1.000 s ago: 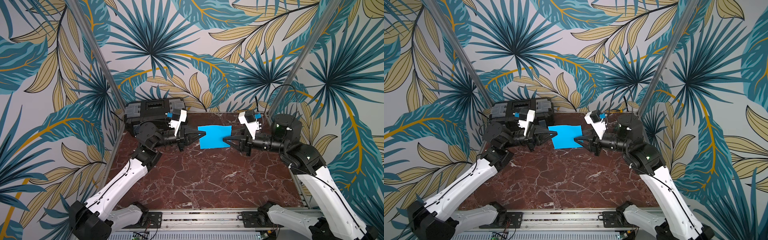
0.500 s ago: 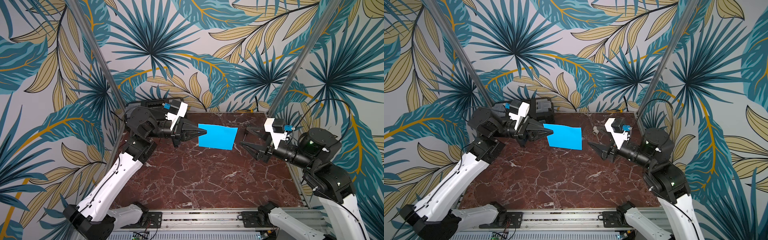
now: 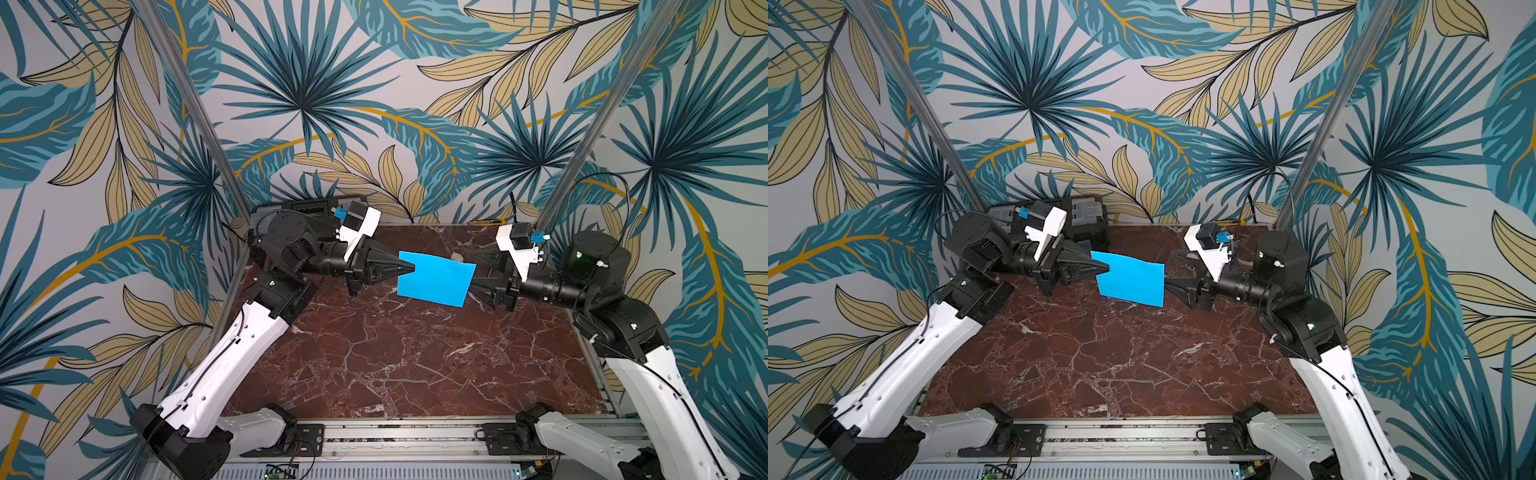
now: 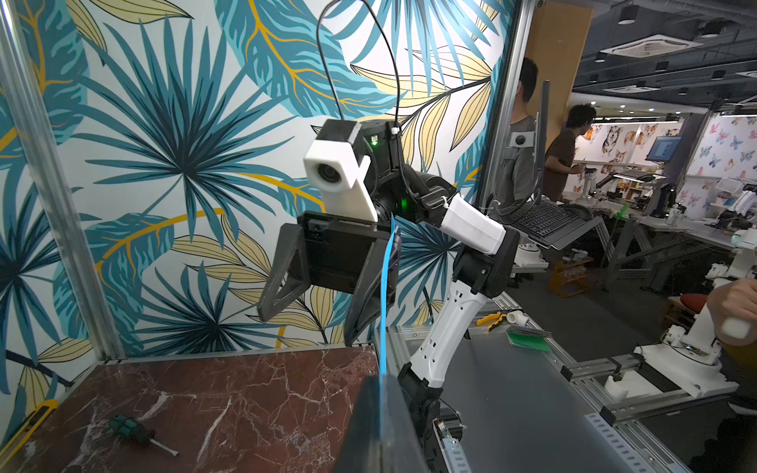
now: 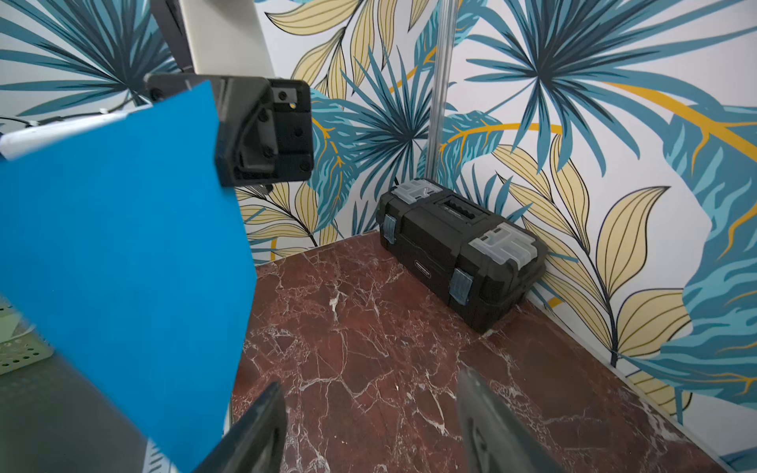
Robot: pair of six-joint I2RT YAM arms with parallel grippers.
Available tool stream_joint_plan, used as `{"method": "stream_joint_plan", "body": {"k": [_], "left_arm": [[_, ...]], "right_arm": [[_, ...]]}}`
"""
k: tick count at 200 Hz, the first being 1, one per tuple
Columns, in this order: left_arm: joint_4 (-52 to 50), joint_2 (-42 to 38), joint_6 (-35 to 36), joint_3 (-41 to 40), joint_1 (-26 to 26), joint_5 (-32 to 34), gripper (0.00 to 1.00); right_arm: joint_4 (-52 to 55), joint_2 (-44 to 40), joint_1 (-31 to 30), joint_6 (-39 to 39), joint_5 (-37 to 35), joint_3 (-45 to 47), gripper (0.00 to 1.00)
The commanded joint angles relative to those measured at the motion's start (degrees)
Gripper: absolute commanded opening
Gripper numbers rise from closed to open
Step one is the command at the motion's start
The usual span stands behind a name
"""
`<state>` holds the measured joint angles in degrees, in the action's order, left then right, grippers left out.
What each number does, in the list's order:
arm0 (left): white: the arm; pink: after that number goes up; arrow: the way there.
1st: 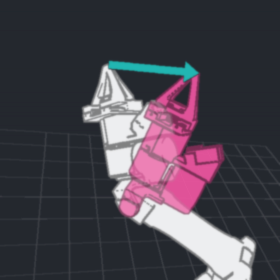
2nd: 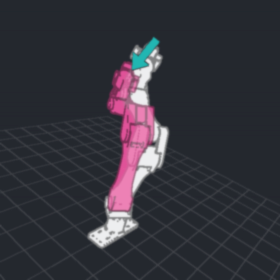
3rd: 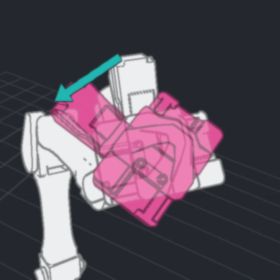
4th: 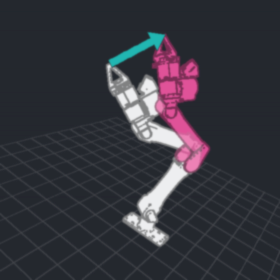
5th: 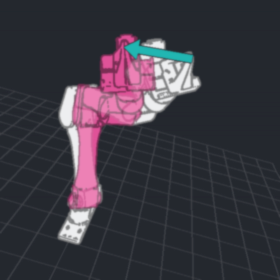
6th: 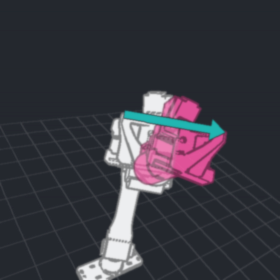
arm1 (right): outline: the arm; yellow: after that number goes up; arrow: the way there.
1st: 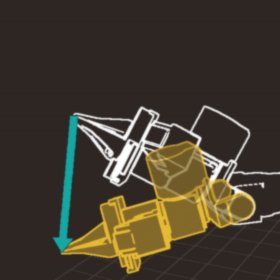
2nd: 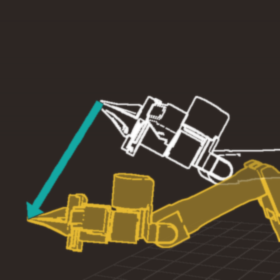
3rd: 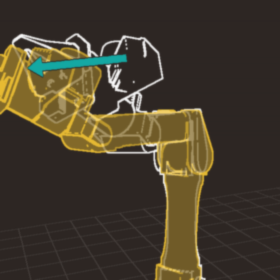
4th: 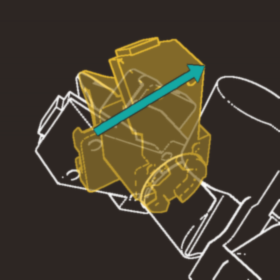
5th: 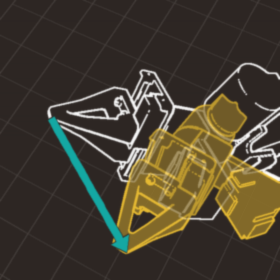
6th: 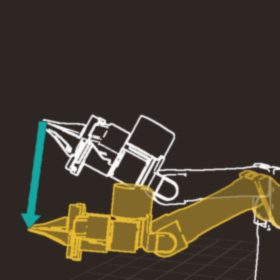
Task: Fold the square paper along the opposite sides
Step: Fold the paper.
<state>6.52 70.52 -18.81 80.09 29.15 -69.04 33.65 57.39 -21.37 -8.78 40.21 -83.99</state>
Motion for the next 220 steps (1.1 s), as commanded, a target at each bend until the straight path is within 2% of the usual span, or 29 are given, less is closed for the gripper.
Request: {"method": "stream_joint_plan", "body": {"k": [1,63,220], "left_arm": [[-1.24,0.58,2.09,0.9,-0.45,2.42,0.0],[-0.06,-0.47,1.74,-0.21,-1.78,5.18,0.0],[1.96,0.49,0.5,-1.27,-2.34,7.38,0.0]], "right_arm": [[-3.51,-1.64,0.13,1.55,4.16,0.97,0.68],[-6.97,-0.91,0.09,4.61,10.25,2.03,0.68],[-11.48,2.63,-1.22,9.73,14.47,1.68,0.68]]}}
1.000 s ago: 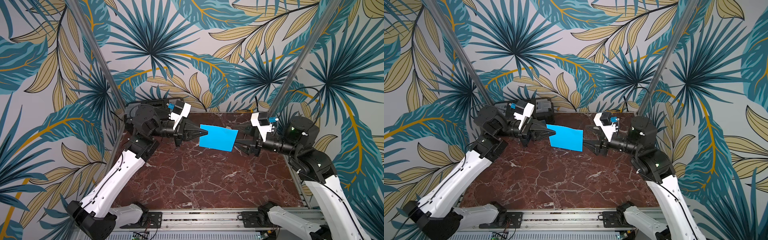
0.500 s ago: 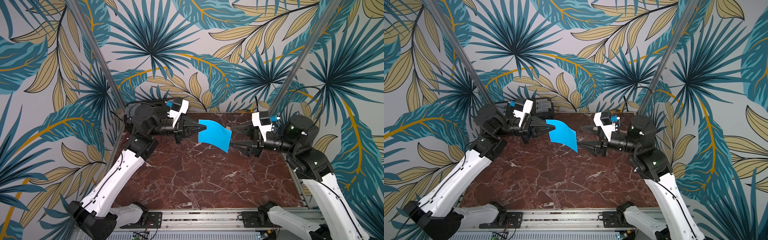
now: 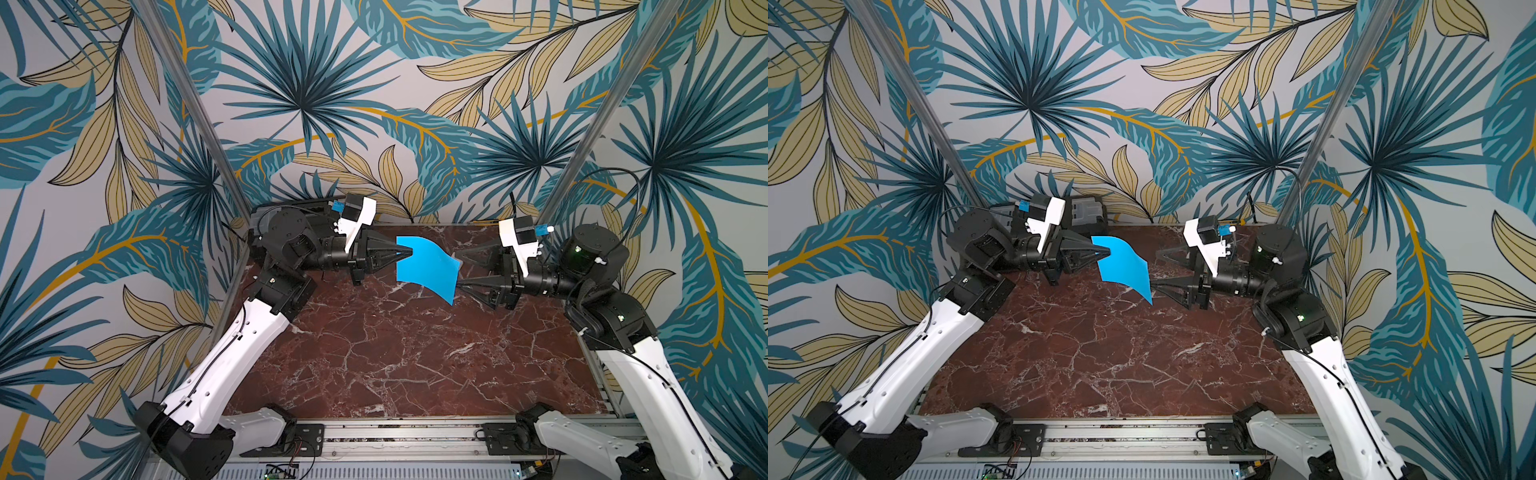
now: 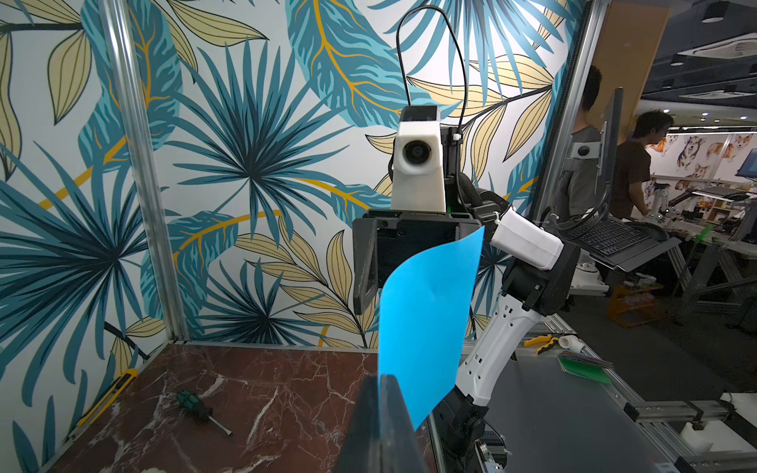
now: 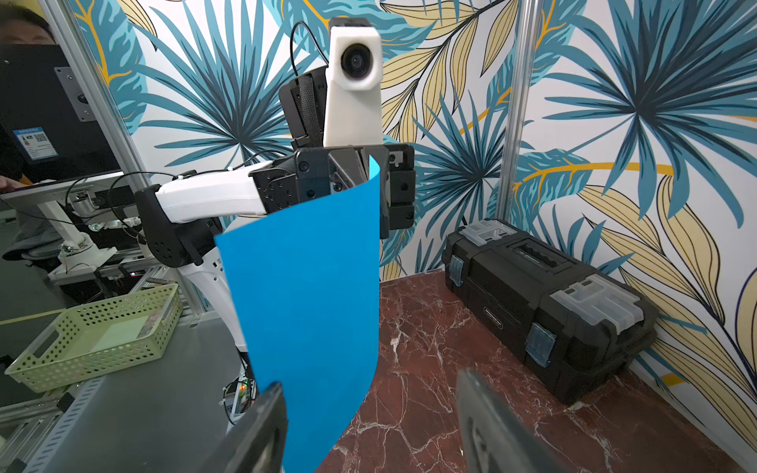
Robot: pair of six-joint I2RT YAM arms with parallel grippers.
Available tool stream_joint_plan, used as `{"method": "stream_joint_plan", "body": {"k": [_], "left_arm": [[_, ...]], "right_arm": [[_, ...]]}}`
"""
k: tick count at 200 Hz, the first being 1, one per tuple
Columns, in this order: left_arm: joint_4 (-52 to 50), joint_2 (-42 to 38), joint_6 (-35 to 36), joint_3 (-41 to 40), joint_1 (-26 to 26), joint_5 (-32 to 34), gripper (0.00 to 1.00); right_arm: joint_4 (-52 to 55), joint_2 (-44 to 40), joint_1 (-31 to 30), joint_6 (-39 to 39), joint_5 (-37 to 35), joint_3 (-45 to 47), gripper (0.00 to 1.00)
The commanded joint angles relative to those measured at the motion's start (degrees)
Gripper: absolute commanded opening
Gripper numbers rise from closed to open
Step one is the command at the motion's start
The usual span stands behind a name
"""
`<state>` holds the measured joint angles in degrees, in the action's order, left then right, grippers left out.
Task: Fold the square paper along the opposite sides
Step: Fold the paper.
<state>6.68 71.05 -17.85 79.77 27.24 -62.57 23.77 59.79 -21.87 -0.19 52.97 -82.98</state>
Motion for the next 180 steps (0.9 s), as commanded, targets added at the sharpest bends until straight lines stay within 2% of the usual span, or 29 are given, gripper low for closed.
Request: {"method": "stream_joint_plan", "body": {"k": [1,180], "left_arm": [[1.78,-0.03,-0.45,-0.94,-0.44,0.89,0.0],[0.15,1.29,1.18,-1.83,-0.52,3.48,0.0]], "right_arm": [[-1.61,0.23,-0.72,1.15,1.7,0.65,0.68],[-0.06,9.81,-8.18,-0.42,-2.19,-5.69,0.73]]}}
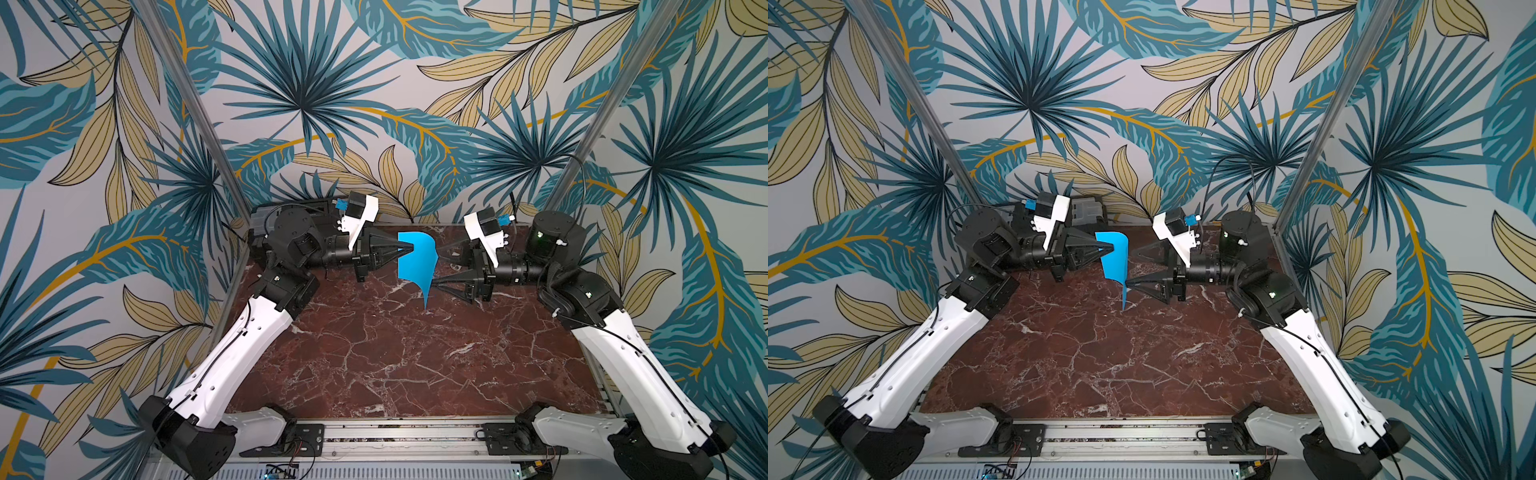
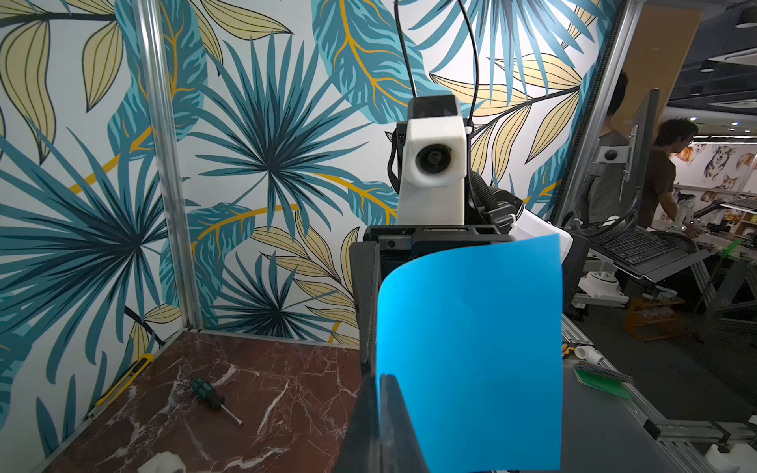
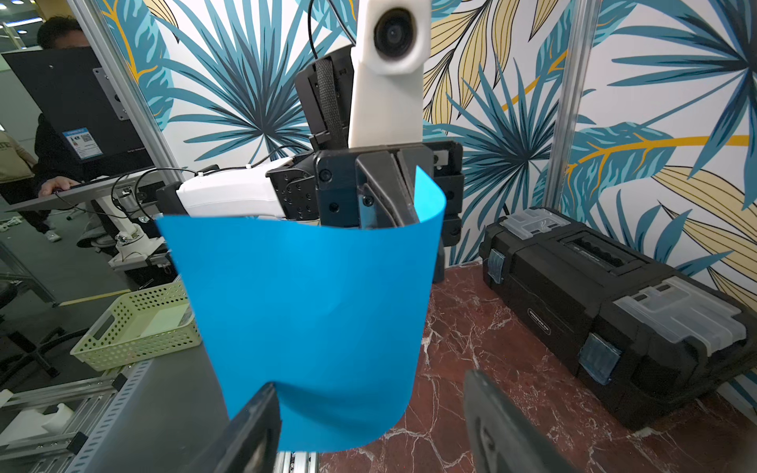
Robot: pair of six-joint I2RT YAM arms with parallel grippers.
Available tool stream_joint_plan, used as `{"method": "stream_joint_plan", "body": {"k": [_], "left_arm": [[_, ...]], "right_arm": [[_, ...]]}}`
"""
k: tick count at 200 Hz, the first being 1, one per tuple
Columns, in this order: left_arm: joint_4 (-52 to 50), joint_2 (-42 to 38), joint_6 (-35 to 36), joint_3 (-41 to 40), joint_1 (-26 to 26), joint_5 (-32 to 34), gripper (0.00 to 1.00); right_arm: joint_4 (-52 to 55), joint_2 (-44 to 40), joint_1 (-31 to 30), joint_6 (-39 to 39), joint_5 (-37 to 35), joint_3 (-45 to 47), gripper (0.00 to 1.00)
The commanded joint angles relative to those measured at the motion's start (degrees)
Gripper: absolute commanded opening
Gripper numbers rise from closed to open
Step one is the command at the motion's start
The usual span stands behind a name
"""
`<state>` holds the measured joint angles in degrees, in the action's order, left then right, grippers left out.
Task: Fold the square paper along the opposite sides
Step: Fold the paper.
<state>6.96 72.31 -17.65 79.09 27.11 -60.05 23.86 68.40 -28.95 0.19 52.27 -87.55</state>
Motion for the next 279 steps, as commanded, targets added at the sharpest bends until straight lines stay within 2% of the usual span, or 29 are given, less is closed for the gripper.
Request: {"method": "stream_joint_plan", "body": {"k": [1,86,130,221,279], "left_arm": [[-0.17,0.02,0.97,-1.19,-0.44,0.98,0.0],[-1.2,-0.06,1.64,-1.12,-0.46,1.61,0.0],[-2.12,-0.35,2.13,-1.11,-0.48,1.78,0.0],[-2.3,-0.24,2.42,-0.27,-0.63,2.57,0.0],[-3.27,-0.24,2.8,-0.09,-0.6,2.32,0.0]], "right_arm": [[-0.18,1.25,-1.19,-0.8,-1.52,-1.13,0.73],[-3.09,4.17,-3.84,0.08,-6.33,-2.19,0.73],[-5.05,4.58,-4.19,0.56,-8.53,-1.73,0.65],[0.69,4.02,-4.37,-2.79,-9.05,-0.93,0.6],[0.78,3.6,-4.37,-3.17,-9.6,-0.63,0.55]]}}
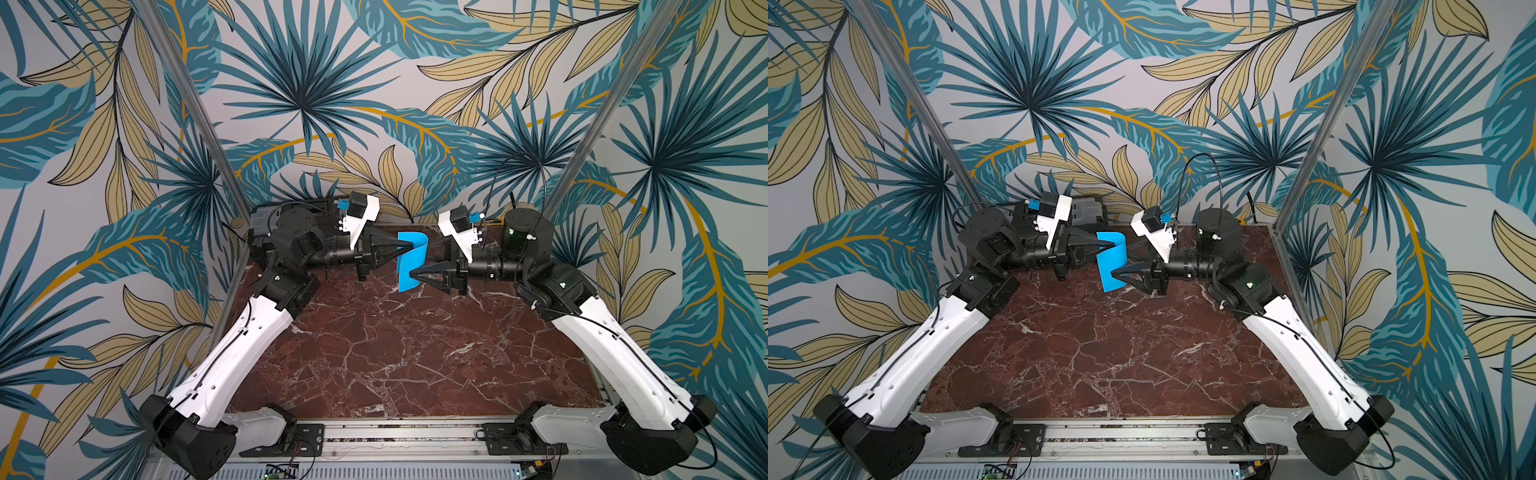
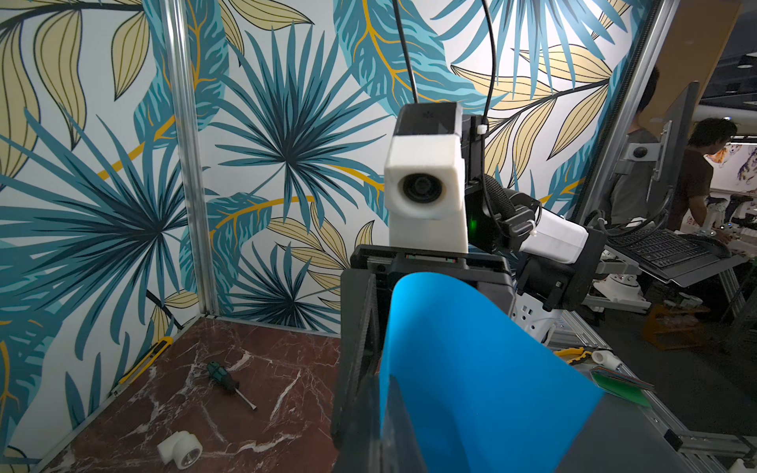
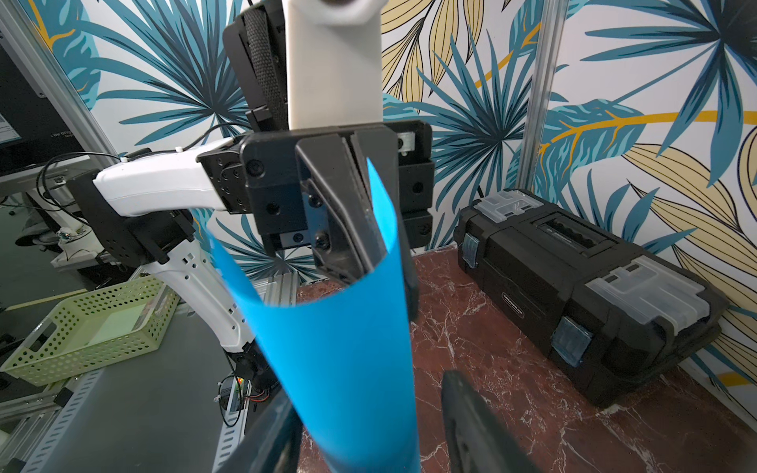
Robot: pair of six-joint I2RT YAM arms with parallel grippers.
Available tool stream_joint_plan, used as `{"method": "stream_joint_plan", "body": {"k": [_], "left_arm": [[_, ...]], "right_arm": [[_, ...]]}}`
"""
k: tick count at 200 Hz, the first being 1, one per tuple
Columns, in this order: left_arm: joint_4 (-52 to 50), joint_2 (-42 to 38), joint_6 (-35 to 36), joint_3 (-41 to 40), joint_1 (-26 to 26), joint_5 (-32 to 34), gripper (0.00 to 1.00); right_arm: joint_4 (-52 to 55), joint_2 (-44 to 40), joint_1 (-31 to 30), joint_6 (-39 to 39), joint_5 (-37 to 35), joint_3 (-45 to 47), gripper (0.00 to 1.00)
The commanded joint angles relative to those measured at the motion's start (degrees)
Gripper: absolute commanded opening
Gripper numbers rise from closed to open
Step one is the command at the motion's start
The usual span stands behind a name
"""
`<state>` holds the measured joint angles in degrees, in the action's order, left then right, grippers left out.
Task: Fold the square paper along the opposite sides
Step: Fold the paper.
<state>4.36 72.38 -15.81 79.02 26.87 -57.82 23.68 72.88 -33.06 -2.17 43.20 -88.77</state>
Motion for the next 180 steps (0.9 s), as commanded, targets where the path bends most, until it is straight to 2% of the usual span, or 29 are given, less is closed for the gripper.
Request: {"method": "stream_joint_plan", "body": {"k": [1,180], "left_arm": [[-0.67,-0.31,0.96,-0.01,-0.39,0.09,0.0],[-0.1,-0.05,0.84,-0.36,-0.42,-0.18,0.0]], "right_arm": [[0.94,-0.89,-0.25,-0.81,-0.55,0.61,0.55],[-0.3,0.26,-0.3,-0.11,-0.14,-0.17,0.41]]}}
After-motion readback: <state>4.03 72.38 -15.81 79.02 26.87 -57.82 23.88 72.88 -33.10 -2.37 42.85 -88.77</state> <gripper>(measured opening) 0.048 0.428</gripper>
